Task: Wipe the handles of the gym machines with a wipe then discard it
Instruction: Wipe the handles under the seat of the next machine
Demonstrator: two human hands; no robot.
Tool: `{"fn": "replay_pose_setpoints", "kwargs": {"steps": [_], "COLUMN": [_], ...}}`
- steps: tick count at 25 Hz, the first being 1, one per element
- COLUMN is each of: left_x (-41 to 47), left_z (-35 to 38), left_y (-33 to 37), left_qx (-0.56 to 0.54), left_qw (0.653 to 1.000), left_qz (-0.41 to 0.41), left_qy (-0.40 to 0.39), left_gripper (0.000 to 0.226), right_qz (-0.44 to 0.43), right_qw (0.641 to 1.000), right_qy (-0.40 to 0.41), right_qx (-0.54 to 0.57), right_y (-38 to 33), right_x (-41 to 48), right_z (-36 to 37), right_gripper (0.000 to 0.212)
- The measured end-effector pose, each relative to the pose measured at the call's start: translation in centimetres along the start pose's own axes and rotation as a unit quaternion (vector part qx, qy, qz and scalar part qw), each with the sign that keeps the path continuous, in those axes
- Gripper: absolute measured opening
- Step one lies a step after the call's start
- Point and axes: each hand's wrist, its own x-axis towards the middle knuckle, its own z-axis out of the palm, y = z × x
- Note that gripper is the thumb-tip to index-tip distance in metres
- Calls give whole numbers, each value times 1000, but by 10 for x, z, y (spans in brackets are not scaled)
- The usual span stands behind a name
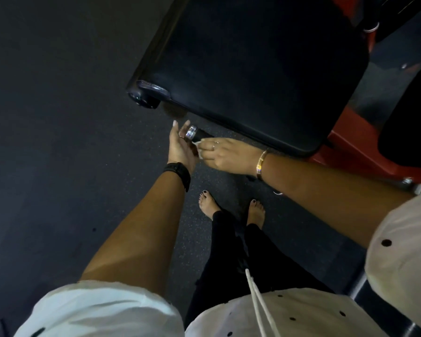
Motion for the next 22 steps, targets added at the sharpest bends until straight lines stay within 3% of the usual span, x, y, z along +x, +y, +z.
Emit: {"fn": "replay_pose_setpoints", "kwargs": {"steps": [5, 9, 11, 13, 15, 17, 19, 22], "left_x": [-8, -14, -16, -20, -30, -40, -42, -39], "left_z": [5, 13, 20, 22, 17, 10, 4, 0], "left_y": [-10, -13, -20, -28, -36, -40, -41, -45], "left_qx": [26, 18, 38, 161, 395, 593, 721, 843], "left_qw": [999, 998, 994, 967, 871, 733, 605, 441], "left_qz": [35, 58, 91, 163, 249, 306, 322, 302], "left_qy": [23, 34, 51, 113, 150, 129, 98, 68], "left_gripper": [58, 45, 48, 50, 57, 64, 68, 72], "right_qz": [29, 190, 265, 306, 288, 244, 221, 260], "right_qw": [996, 972, 950, 918, 921, 944, 961, 950], "right_qy": [86, 136, 84, 35, 38, 17, -37, 13], "right_qx": [-25, 42, 146, 250, 260, 220, 161, 171], "right_y": [-20, -21, -19, -22, -29, -36, -46, -53], "right_x": [-65, -36, -17, -21, -48, -85, -109, -92], "right_z": [16, 1, -7, -4, 4, 12, 13, 7], "right_gripper": [22, 32, 34, 33, 33, 41, 47, 45]}}
